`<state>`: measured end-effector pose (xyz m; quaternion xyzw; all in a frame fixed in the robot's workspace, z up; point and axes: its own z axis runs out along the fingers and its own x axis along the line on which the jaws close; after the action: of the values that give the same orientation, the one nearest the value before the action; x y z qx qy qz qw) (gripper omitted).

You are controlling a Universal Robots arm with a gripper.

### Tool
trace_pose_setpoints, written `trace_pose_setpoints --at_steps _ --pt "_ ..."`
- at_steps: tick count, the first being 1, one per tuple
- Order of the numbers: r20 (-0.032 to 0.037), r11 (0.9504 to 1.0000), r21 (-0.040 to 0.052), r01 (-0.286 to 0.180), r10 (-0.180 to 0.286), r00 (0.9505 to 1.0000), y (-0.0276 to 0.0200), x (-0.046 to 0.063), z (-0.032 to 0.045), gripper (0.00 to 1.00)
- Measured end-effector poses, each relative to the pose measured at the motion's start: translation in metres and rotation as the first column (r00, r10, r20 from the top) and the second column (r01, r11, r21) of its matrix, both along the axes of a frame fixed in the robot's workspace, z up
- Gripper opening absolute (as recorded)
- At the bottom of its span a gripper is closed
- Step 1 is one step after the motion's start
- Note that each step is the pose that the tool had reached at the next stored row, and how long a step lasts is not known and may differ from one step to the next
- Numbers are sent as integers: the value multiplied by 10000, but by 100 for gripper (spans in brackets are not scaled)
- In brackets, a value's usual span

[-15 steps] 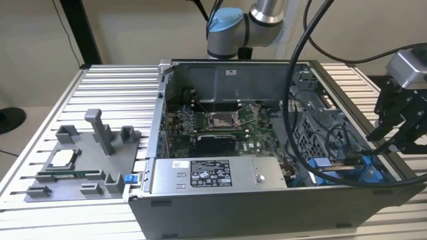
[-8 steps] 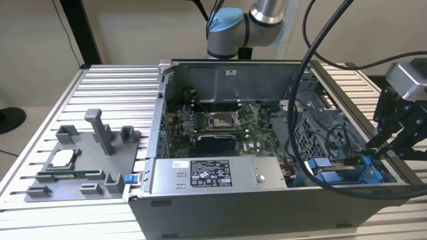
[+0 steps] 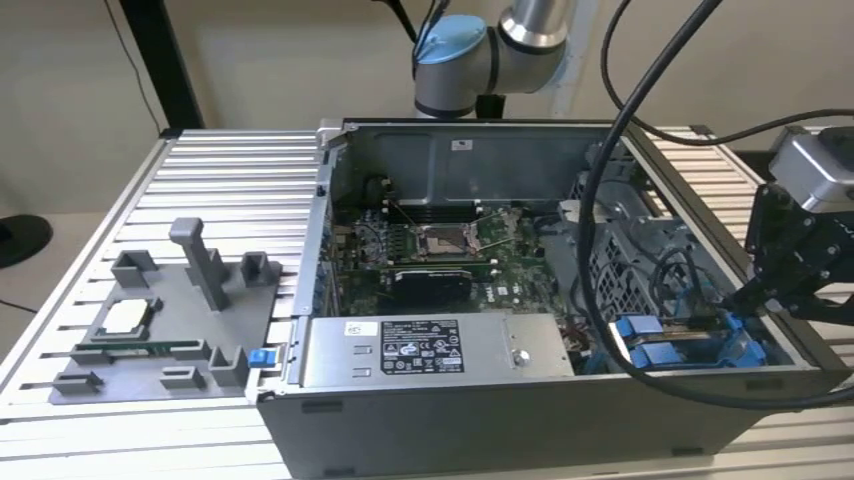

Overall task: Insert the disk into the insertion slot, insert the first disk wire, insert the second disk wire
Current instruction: 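Insert the second disk wire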

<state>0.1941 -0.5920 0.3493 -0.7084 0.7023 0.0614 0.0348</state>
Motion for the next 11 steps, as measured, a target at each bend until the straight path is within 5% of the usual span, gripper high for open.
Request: trace_pose_setpoints --at_steps 3,4,11 --pt "0 10000 25 -14 14 10000 -1 0 -8 100" --pt "1 10000 77 -14 14 10000 -1 1 -5 0" --pt "0 9997 232 -14 14 10000 -2 -13 219 0"
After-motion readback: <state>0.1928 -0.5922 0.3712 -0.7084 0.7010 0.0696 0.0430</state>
